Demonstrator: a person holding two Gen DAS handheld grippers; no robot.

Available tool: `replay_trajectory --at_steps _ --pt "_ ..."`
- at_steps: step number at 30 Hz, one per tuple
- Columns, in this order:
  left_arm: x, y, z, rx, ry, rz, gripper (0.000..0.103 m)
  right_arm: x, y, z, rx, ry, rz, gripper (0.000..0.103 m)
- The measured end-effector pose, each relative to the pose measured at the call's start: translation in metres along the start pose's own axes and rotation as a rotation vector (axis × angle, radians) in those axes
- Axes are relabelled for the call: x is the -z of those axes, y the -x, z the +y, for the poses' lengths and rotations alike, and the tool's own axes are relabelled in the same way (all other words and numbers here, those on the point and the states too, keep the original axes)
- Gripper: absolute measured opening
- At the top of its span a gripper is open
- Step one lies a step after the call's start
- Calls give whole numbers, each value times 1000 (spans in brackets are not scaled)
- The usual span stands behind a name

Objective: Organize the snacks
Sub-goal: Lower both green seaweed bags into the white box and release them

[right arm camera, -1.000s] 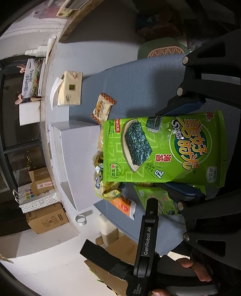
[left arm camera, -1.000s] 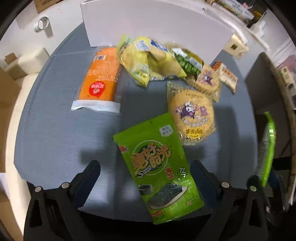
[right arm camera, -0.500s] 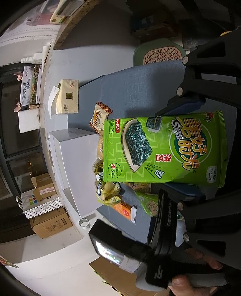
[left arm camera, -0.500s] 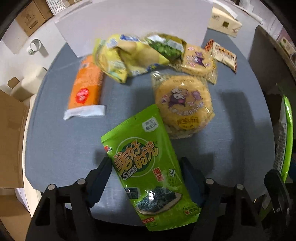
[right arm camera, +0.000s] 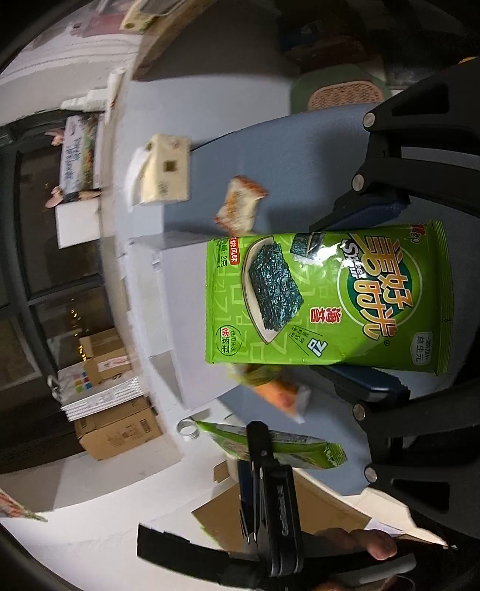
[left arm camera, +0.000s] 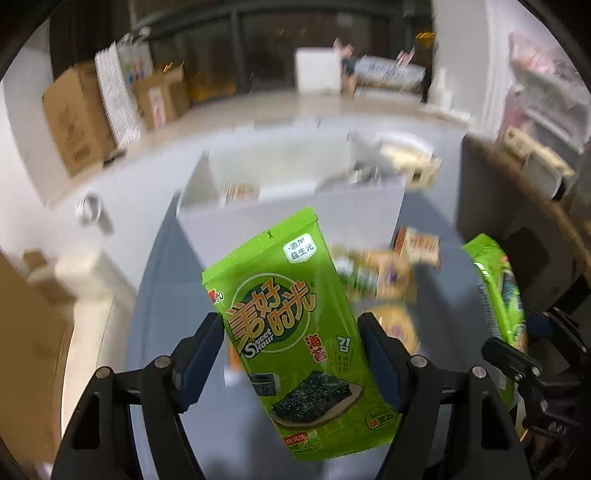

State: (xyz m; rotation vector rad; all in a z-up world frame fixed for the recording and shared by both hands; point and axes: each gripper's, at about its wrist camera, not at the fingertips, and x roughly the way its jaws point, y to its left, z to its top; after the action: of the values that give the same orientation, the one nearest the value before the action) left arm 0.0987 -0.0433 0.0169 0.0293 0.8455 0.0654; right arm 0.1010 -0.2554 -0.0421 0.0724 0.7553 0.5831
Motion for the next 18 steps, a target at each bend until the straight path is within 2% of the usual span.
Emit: replay_trajectory --at_steps 4,6,8,10,14,18 --pt "-40 16 29 18 -1 -140 80 -41 -5 2 -23 -2 -56 68" --pt "-60 9 36 -15 -14 -196 80 -65 -12 4 -33 3 -76 68" --pt "-84 -3 48 4 -19 -226 80 -90 -21 3 -41 1 -97 68" --pt "-106 -22 59 -19 -21 -234 80 -116 -34 2 -58 -15 -105 68" --pt "-152 -63 69 5 -21 -229 80 -167 -69 1 -28 -14 -110 68" --pt "-181 -120 77 27 -4 -179 80 -204 -116 -9 -14 -56 -47 68"
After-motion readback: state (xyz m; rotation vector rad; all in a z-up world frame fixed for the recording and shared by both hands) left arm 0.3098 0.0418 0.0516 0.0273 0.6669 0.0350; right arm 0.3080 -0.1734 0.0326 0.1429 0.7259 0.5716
